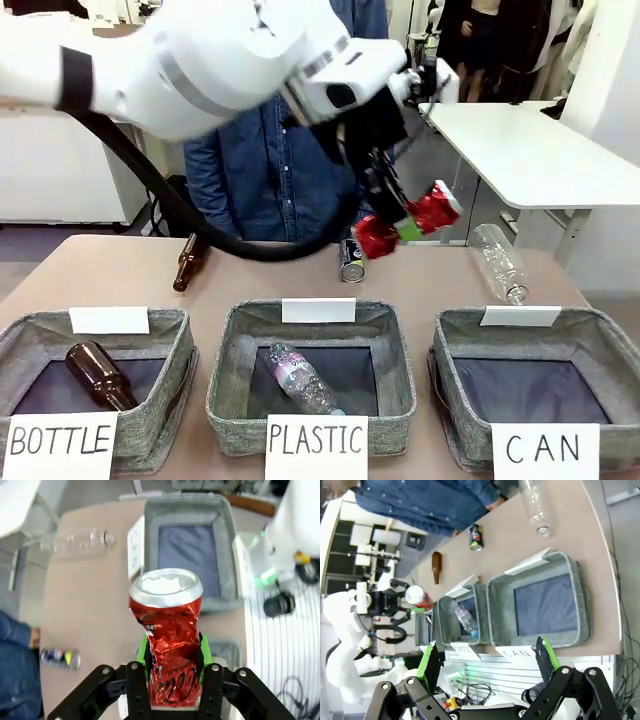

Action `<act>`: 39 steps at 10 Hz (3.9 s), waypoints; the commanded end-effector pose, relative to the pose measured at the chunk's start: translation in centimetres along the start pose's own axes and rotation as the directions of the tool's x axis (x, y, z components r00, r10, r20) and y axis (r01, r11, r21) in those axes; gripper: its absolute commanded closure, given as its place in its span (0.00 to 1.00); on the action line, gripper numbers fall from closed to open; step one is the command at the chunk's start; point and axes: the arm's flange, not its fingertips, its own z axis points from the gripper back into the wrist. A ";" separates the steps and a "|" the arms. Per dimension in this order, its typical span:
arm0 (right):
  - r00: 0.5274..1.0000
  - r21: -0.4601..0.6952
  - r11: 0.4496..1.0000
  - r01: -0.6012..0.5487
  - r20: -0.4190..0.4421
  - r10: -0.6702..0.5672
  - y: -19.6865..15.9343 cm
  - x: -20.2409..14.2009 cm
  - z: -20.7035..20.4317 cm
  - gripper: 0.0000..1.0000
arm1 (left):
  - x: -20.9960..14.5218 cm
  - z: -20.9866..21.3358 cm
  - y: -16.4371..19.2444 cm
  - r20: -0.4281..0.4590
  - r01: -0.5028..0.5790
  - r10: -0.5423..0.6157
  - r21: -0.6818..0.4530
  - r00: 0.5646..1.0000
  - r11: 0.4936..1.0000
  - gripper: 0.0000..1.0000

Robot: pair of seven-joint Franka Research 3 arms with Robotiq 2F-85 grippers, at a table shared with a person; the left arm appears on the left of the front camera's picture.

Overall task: Sort the can waste into the basket.
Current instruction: Pick up the can waste from the table and place it in the right Fabric basket.

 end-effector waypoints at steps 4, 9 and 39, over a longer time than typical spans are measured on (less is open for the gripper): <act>1.000 0.007 1.000 -0.008 0.009 0.008 0.1 -0.4 0.7 0.00 | 7.9 -13.4 -0.4 0.089 0.006 -0.008 0.013 0.996 1.000 0.57; 1.000 0.007 1.000 -0.008 0.009 0.008 0.1 -0.4 0.7 0.00 | 8.8 -15.2 -0.4 0.042 0.027 -0.028 0.031 0.999 0.999 0.00; 0.952 0.329 0.944 0.025 -0.296 0.078 6.6 -0.4 -13.3 0.00 | -43.6 43.8 -31.3 0.490 -0.982 0.855 -0.149 -0.173 -0.113 0.00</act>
